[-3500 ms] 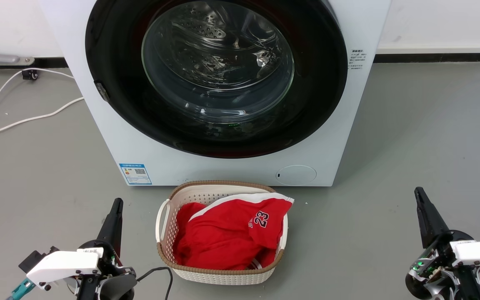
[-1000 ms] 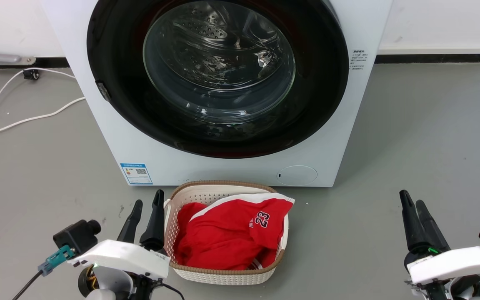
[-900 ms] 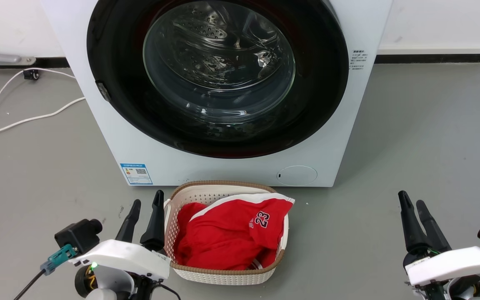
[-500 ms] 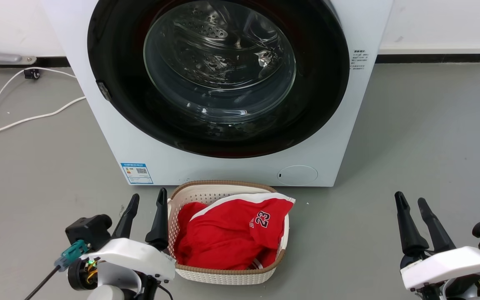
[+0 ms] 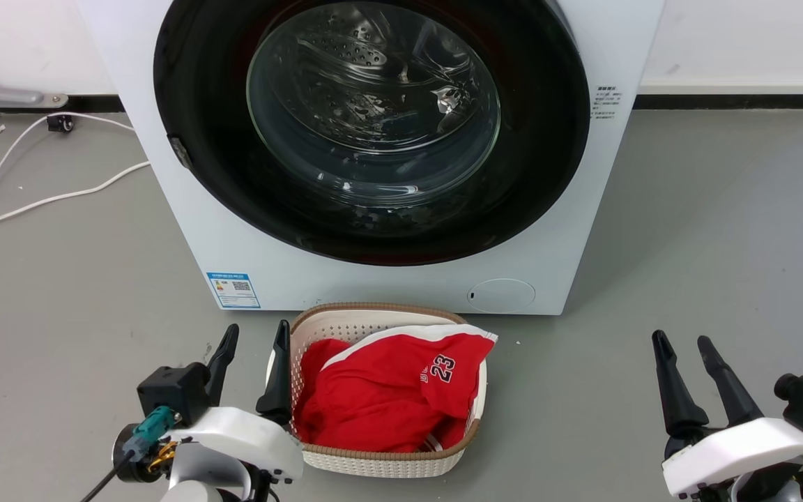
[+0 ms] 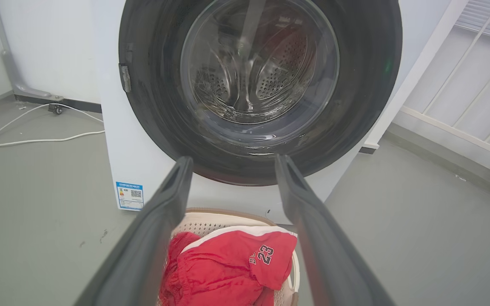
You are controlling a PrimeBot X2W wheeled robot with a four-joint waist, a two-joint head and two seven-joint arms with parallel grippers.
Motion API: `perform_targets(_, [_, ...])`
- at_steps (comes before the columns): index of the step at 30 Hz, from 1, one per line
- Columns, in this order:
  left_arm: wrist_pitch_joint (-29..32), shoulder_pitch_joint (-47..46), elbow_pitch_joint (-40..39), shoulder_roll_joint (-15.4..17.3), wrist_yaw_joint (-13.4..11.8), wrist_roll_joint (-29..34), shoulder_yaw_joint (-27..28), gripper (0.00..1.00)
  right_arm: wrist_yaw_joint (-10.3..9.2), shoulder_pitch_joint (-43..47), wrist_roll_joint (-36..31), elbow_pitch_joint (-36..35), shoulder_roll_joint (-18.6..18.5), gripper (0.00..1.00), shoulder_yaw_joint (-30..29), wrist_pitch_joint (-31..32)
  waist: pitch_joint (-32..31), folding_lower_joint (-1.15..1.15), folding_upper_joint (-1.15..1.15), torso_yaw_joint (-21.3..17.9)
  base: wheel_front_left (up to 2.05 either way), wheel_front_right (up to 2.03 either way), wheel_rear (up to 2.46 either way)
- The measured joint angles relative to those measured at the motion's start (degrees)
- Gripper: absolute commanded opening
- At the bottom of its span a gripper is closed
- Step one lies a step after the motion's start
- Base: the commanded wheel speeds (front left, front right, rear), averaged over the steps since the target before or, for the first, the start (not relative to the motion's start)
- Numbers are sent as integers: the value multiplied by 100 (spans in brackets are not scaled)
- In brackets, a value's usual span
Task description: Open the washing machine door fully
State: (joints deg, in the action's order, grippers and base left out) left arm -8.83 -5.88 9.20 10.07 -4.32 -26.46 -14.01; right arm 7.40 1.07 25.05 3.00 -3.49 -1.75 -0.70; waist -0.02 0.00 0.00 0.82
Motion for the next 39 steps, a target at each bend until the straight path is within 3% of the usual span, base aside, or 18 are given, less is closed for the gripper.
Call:
perform_targets(20, [-256,-3,90,11,-11,671,-147,100,0,33,-967,-200,19,100,8,30,-52,0,0,53,0,0,0])
perform_targets(39, [-479,23,223,-77,165,1082,-41,100,1,-125,-1539,-71,40,100,-80,45,-23,0,0,85,0,0,0])
